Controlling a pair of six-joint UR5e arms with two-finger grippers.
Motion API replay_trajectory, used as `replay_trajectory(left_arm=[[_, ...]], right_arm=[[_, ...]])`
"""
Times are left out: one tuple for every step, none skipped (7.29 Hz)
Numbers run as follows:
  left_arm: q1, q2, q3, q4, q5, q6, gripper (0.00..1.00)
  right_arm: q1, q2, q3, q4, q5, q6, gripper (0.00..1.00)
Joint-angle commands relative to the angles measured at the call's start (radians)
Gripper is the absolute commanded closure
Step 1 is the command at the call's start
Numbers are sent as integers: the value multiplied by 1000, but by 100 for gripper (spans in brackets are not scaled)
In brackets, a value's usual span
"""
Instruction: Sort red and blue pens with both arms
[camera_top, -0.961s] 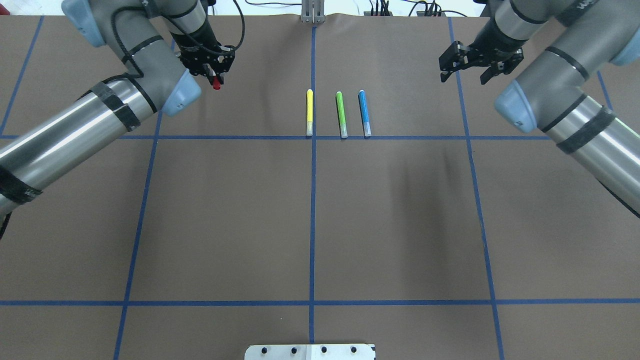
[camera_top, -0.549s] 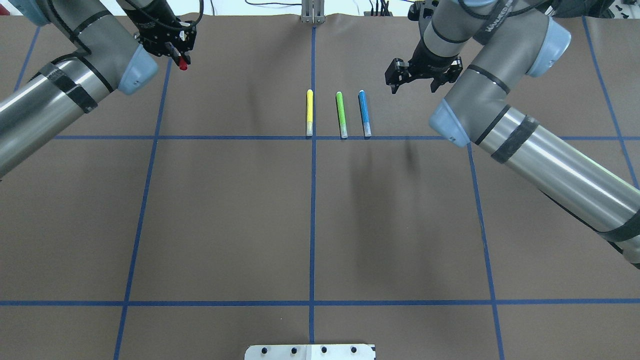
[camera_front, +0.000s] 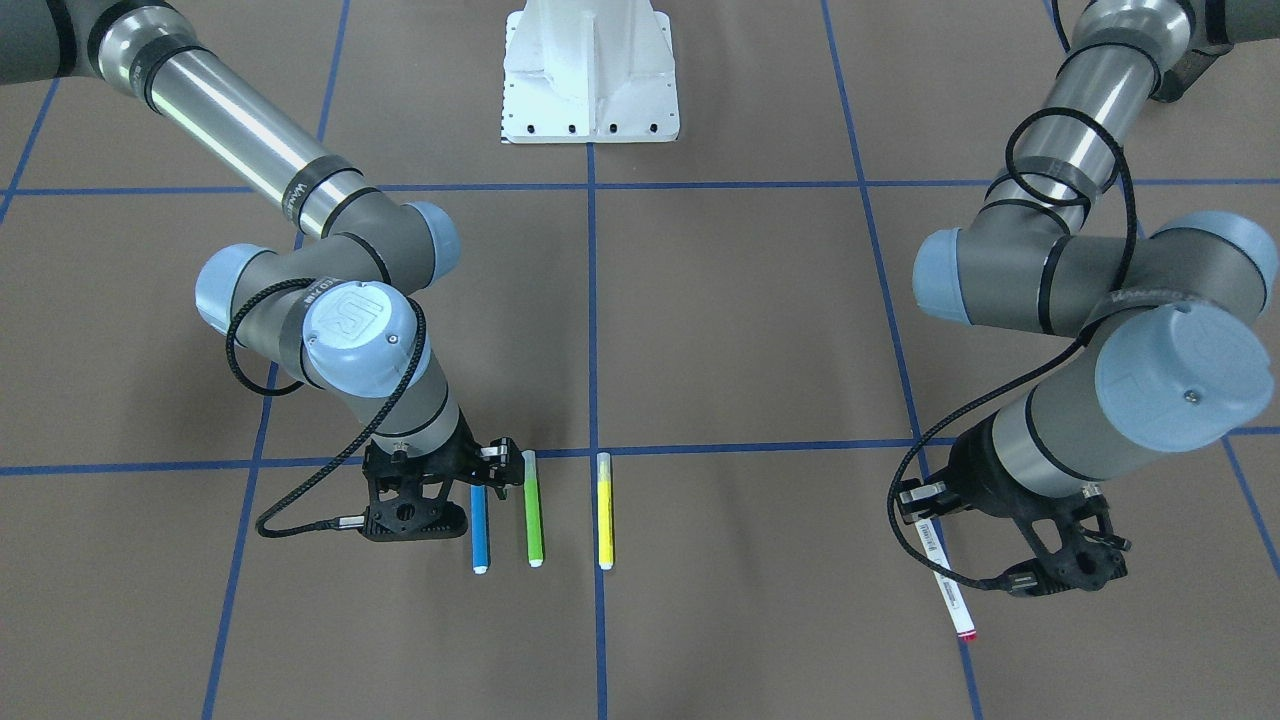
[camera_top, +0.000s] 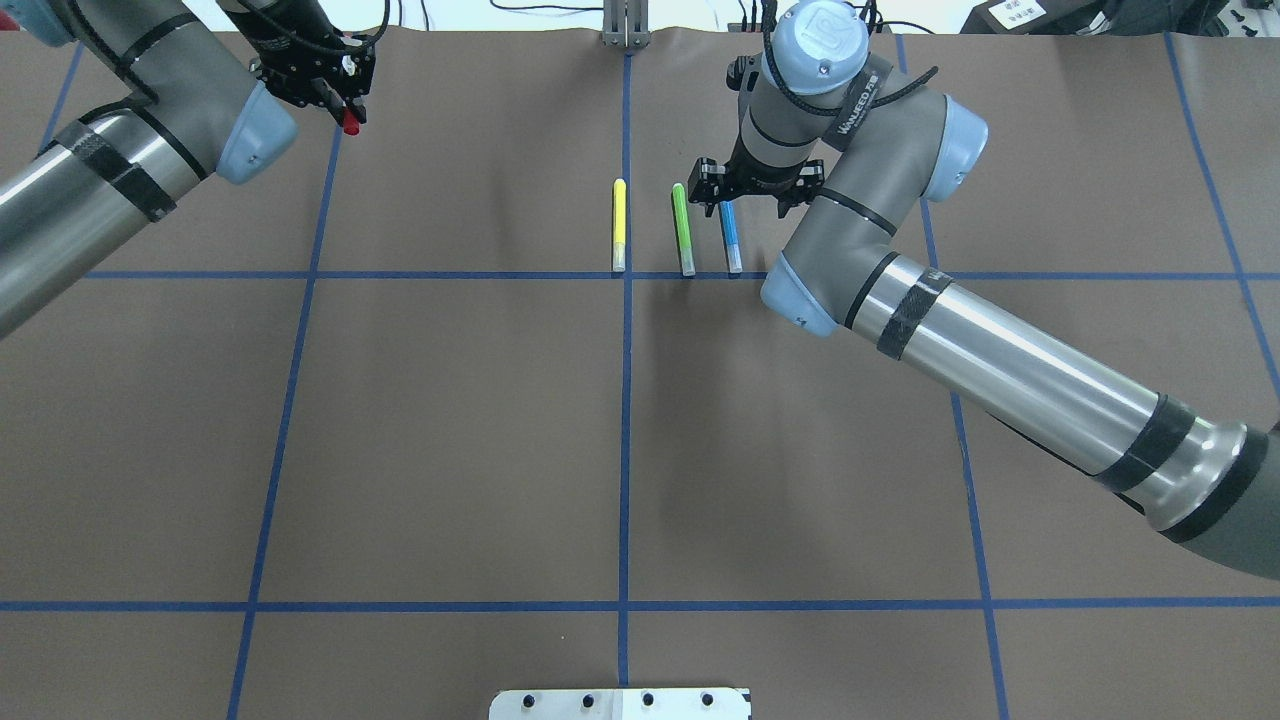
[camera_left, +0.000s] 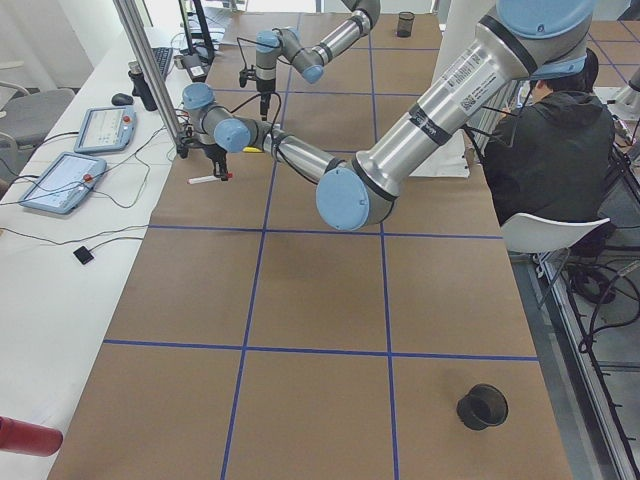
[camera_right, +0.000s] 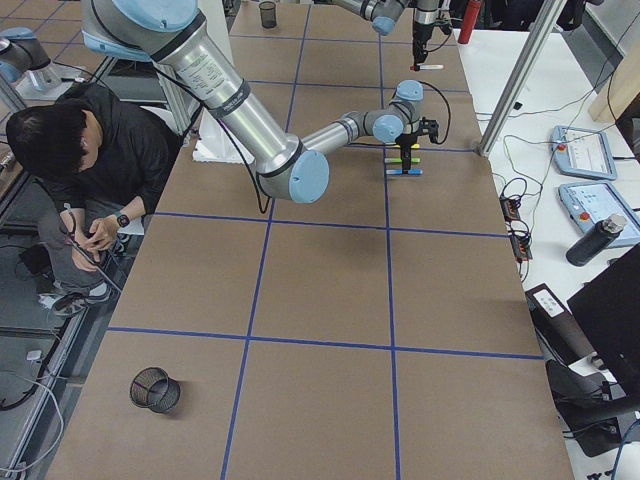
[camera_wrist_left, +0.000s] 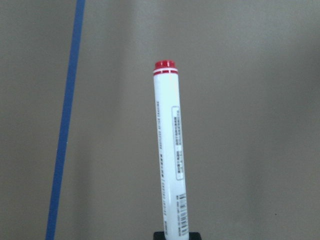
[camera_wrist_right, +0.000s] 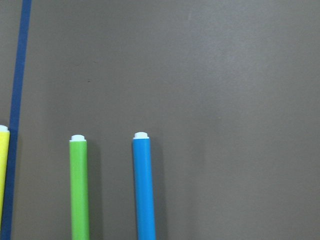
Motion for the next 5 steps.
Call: replay_trajectory(left_arm=[[-5, 0, -2, 1, -1, 5, 100], [-6, 0, -6, 3, -1, 5, 100], [-6, 0, -11, 3, -1, 5, 100], [-6, 0, -12, 3, -1, 5, 100], [-8, 0, -12, 4, -1, 5, 100]], right_arm=[[-11, 9, -31, 15, -11, 23, 15], [-18, 6, -31, 11, -11, 23, 22], [-23, 5, -32, 9, -8, 20, 30], [-29, 5, -32, 8, -6, 17, 31], [-34, 0, -32, 8, -6, 16, 36]])
